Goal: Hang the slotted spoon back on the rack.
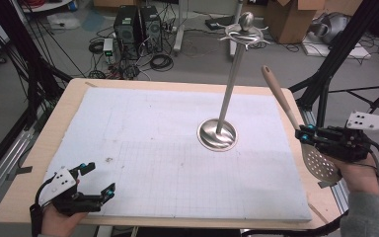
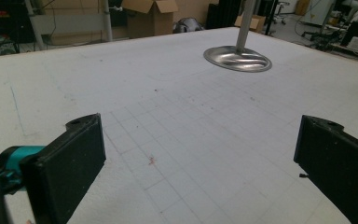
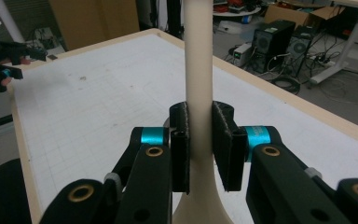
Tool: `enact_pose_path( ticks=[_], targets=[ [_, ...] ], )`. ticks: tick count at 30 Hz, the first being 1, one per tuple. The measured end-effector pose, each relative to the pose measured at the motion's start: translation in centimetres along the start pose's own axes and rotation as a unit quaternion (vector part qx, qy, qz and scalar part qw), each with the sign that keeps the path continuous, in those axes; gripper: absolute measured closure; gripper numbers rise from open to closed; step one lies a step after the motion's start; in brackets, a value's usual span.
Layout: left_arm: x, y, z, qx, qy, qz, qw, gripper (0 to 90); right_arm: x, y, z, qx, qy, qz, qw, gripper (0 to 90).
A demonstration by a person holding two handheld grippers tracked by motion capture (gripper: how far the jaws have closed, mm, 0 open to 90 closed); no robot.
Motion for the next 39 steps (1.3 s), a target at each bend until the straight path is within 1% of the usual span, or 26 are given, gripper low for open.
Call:
enact_pose_path(
  ticks=[3, 7, 10, 11, 13, 15, 17, 18, 21, 24, 27, 30, 33, 35, 36, 39],
  targets=[
    [0.0, 0.0, 0.0, 0.002, 0.000, -0.002, 1.0000, 2.3, -0.3, 0.3, 0.0, 0.007, 0.001, 0.003, 1.0000, 78.2],
    [-0.1, -0.2, -0.1, 0.000, 0.002, -0.003, 1.0000, 2.3, -0.6, 1.1, 0.0, 0.002, 0.003, 0.006, 1.0000, 78.2],
    [-0.2, -0.1, -0.1, 0.000, 0.004, -0.002, 1.0000, 2.4, -0.8, 1.6, 0.0, 0.000, 0.000, 0.008, 1.0000, 78.2],
    [-0.3, -0.1, -0.1, -0.002, 0.005, 0.001, 1.0000, 2.4, -0.8, 1.8, 0.0, 0.000, 0.002, 0.009, 1.0000, 78.2],
    [-0.4, -0.1, -0.2, -0.001, 0.007, 0.000, 1.0000, 2.4, -0.8, 2.2, 0.0, -0.003, 0.000, 0.012, 0.9999, 78.2],
    [-0.5, -0.2, -0.2, -0.002, 0.006, -0.001, 1.0000, 2.4, -0.8, 2.5, -0.1, -0.004, 0.003, 0.015, 0.9999, 78.2],
    [-0.6, -0.2, -0.3, 0.001, 0.009, 0.000, 1.0000, 2.4, -0.7, 2.9, -0.2, -0.010, 0.003, 0.017, 0.9998, 78.2],
    [-0.7, -0.2, -0.2, 0.001, 0.009, 0.000, 1.0000, 2.3, -0.7, 3.0, -0.2, -0.007, 0.002, 0.017, 0.9998, 78.2],
    [-0.9, -0.2, -0.2, 0.000, 0.011, 0.001, 0.9999, 2.3, -0.7, 3.4, 0.0, -0.010, 0.000, 0.017, 0.9998, 78.2],
    [-0.9, -0.3, -0.2, -0.002, 0.011, 0.000, 0.9999, 2.4, -0.8, 3.8, 0.1, -0.005, 0.000, 0.024, 0.9997, 78.2],
    [-0.9, -0.3, -0.2, -0.001, 0.012, -0.001, 0.9999, 2.3, -0.8, 4.1, 0.4, -0.006, -0.004, 0.022, 0.9997, 78.2],
    [-1.0, -0.3, -0.3, 0.000, 0.013, 0.000, 0.9999, 2.4, -0.9, 4.4, 0.6, 0.000, -0.006, 0.025, 0.9997, 78.2],
    [-1.1, -0.3, -0.4, -0.003, 0.013, 0.000, 0.9999, 2.3, -1.0, 4.6, 0.8, 0.003, -0.006, 0.026, 0.9996, 78.2],
    [-1.2, -0.2, -0.4, -0.005, 0.015, 0.005, 0.9999, 2.4, -1.0, 4.7, 1.0, 0.006, -0.008, 0.028, 0.9996, 78.2],
    [-1.3, -0.1, -0.5, -0.006, 0.015, 0.005, 0.9999, 2.4, -1.1, 4.7, 1.1, 0.012, -0.005, 0.028, 0.9995, 78.2],
    [-1.5, -0.1, -0.6, -0.004, 0.016, 0.006, 0.9998, 2.4, -1.0, 4.7, 1.2, 0.015, -0.003, 0.029, 0.9995, 78.2]
  ],
)
Point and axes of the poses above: each handheld gripper's, and its own axes: x roughly forward along the jaws, y roughly out of its top, z roughly to its right, the point moved 7 cm from there along x, roughly forward along the jaws, and after that the axes turned 3 degrees about -x, right-handed, at the moved point
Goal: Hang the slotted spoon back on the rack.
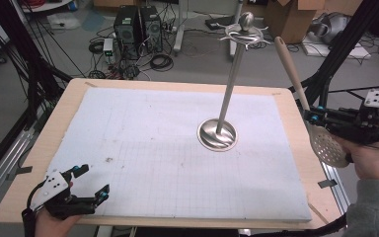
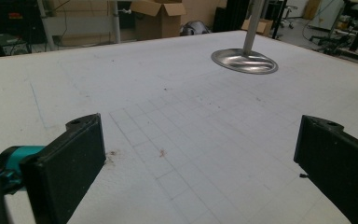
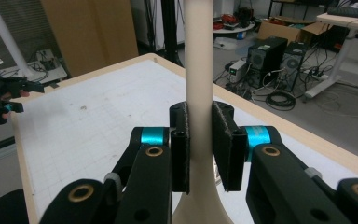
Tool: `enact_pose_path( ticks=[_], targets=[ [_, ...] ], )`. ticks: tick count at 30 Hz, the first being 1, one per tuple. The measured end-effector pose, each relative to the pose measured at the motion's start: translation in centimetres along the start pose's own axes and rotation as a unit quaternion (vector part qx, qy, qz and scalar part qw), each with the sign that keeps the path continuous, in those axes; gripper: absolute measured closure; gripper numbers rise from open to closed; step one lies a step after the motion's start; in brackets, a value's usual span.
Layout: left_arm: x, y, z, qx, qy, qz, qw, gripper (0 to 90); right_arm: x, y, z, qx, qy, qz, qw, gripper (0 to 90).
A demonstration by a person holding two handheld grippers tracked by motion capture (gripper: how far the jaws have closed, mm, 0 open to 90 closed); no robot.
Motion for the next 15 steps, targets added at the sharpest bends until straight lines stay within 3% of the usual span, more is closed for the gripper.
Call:
enact_pose_path(
  ticks=[15],
  targets=[
    [-0.04, -0.10, -0.06, 0.001, 0.004, -0.001, 1.0000, 2.3, 0.59, -0.17, 0.36, 0.013, 0.006, 0.000, 0.9999, 78.2]
  ],
)
Point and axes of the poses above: each handheld gripper's, and its own axes: x roughly forward along the jaws, y roughly out of its top, z roughly to its right, the point moved 7 cm from there along x, roughly forward along the jaws, and after that the axes turned 3 degrees about -x, right-handed, at the moved point
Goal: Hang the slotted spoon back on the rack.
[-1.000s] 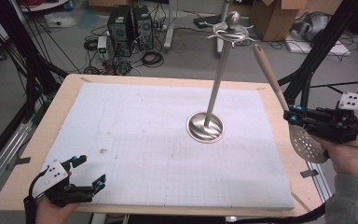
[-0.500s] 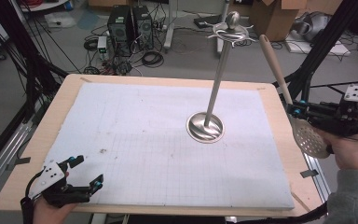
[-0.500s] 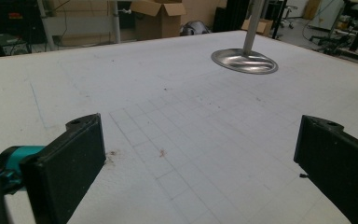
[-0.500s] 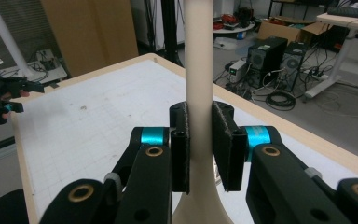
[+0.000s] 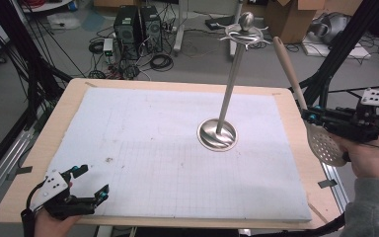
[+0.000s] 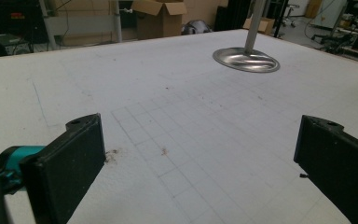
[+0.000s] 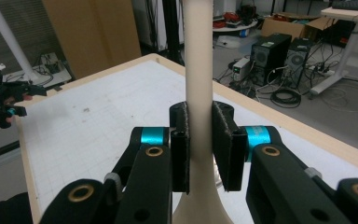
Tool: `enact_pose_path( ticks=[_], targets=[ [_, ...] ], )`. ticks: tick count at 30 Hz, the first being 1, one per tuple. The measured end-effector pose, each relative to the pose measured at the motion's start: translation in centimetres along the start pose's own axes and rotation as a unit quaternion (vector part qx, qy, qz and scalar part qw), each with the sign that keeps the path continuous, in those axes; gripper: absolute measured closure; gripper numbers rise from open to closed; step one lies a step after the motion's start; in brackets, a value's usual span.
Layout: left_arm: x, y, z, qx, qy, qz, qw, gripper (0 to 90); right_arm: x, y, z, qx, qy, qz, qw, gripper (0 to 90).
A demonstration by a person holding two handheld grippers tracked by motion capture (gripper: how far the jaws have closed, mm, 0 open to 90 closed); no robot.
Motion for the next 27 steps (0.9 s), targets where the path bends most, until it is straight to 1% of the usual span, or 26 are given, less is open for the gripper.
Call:
enact_pose_path(
  ticks=[5, 9, 13, 14, 23, 25, 27],
  targets=[
    [-0.1, 0.0, -0.1, -0.001, 0.001, 0.002, 1.0000, 2.4, 0.2, -0.1, 0.2, 0.002, 0.000, -0.004, 1.0000, 78.1],
    [0.0, -0.1, -0.1, -0.001, 0.003, -0.001, 1.0000, 2.3, 0.3, -0.2, 0.3, 0.006, 0.001, -0.001, 1.0000, 78.1],
    [0.0, -0.2, -0.1, 0.000, 0.003, -0.003, 1.0000, 2.3, 0.6, -0.3, 0.2, 0.007, 0.006, -0.005, 0.9999, 78.1],
    [0.0, -0.1, -0.1, -0.002, 0.004, -0.001, 1.0000, 2.4, 0.7, -0.3, 0.1, 0.007, 0.006, -0.006, 0.9999, 78.2],
    [-0.1, -0.1, -0.2, -0.002, 0.003, 0.001, 1.0000, 2.4, 1.2, -0.4, 0.0, 0.009, 0.010, -0.007, 0.9999, 78.1],
    [-0.1, -0.1, -0.2, -0.003, 0.002, -0.001, 1.0000, 2.3, 1.3, -0.5, 0.0, 0.007, 0.010, -0.008, 0.9999, 78.1],
    [0.0, -0.1, -0.1, -0.002, 0.002, -0.001, 1.0000, 2.3, 1.5, -0.6, 0.0, 0.010, 0.012, -0.010, 0.9998, 78.1]
  ],
)
Point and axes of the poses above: each handheld gripper's, and its own axes: x roughly forward along the jaws, y roughly out of its top, z roughly to its right, the point moved 7 cm from there along x, roughly forward along the jaws, and after that the axes turned 3 degrees about -x, right-handed, at the moved point
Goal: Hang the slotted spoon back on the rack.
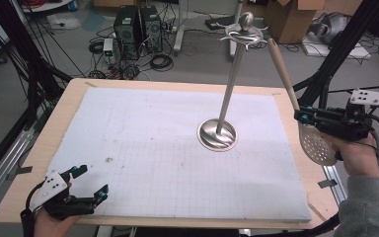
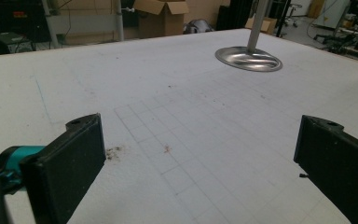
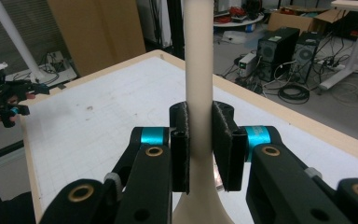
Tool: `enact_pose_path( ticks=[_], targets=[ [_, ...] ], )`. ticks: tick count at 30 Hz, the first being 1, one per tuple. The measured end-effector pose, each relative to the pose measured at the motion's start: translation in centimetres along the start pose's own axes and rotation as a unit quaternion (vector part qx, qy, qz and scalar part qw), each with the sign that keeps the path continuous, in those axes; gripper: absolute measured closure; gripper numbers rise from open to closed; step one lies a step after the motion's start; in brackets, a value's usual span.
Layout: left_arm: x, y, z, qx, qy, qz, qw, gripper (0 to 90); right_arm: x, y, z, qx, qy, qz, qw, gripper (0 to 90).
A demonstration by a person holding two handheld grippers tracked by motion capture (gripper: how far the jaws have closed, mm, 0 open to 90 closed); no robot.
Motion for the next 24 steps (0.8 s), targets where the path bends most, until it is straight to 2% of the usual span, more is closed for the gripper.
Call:
enact_pose_path(
  ticks=[24],
  targets=[
    [0.0, -0.1, -0.2, 0.003, 0.005, 0.000, 1.0000, 2.4, 2.4, -0.5, -0.3, 0.006, 0.010, -0.025, 0.9996, 78.1]
  ],
)
Point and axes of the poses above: each handheld gripper's, and its own axes: x roughly forward along the jaws, y roughly out of its top, z roughly to its right, the point moved 7 cm from there along x, roughly forward along the jaws, and after that the axes turned 3 degrees about -x, right-handed, at the moved point
